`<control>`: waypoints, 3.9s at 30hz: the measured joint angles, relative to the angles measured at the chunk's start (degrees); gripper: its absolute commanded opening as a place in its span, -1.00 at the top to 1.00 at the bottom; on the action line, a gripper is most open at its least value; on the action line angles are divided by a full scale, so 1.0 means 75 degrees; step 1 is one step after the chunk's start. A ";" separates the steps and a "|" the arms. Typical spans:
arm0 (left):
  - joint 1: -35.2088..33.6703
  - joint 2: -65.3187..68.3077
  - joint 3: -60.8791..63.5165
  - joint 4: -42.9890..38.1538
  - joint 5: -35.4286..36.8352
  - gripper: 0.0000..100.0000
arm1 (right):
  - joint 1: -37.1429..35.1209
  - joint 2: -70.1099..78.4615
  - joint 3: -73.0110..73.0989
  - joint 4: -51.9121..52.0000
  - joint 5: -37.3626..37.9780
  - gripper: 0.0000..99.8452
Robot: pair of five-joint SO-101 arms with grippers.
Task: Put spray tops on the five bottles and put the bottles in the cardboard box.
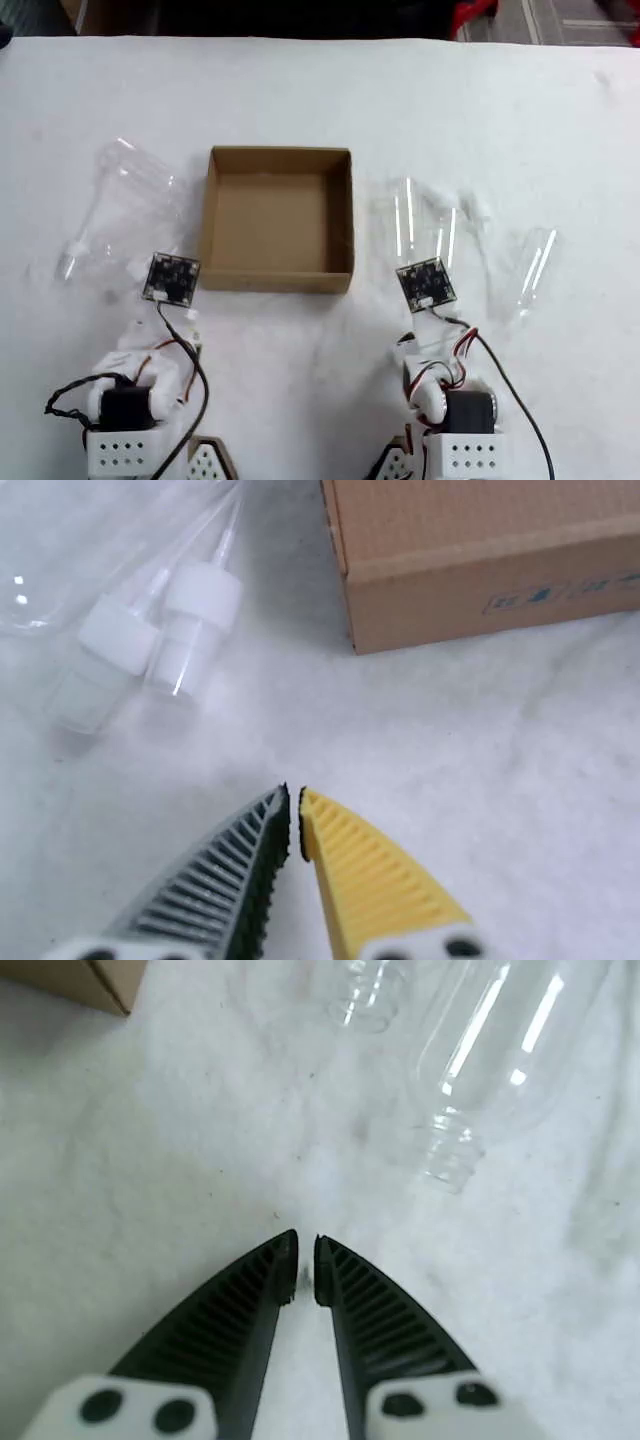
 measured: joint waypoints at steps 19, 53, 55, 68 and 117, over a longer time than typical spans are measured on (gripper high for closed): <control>0.0000 0.0000 0.0000 0.0000 0.0000 0.96 | 0.0000 0.0000 0.0000 0.0000 0.0000 0.96; 0.0000 0.0000 0.0000 0.0000 0.0000 0.96 | 0.0000 0.0000 0.0000 0.0000 0.0000 0.96; 0.0000 0.0000 0.0000 0.0000 0.0000 0.96 | 0.0000 0.0000 0.0000 0.0000 0.0000 0.96; 0.0000 0.0000 0.0000 0.0000 0.0000 0.96 | 0.0000 0.0000 0.0000 0.0000 0.0000 0.96; -0.0281 -0.0012 -0.1946 -0.2063 -0.0070 0.96 | -0.0152 0.0000 0.0000 0.0000 0.0023 0.97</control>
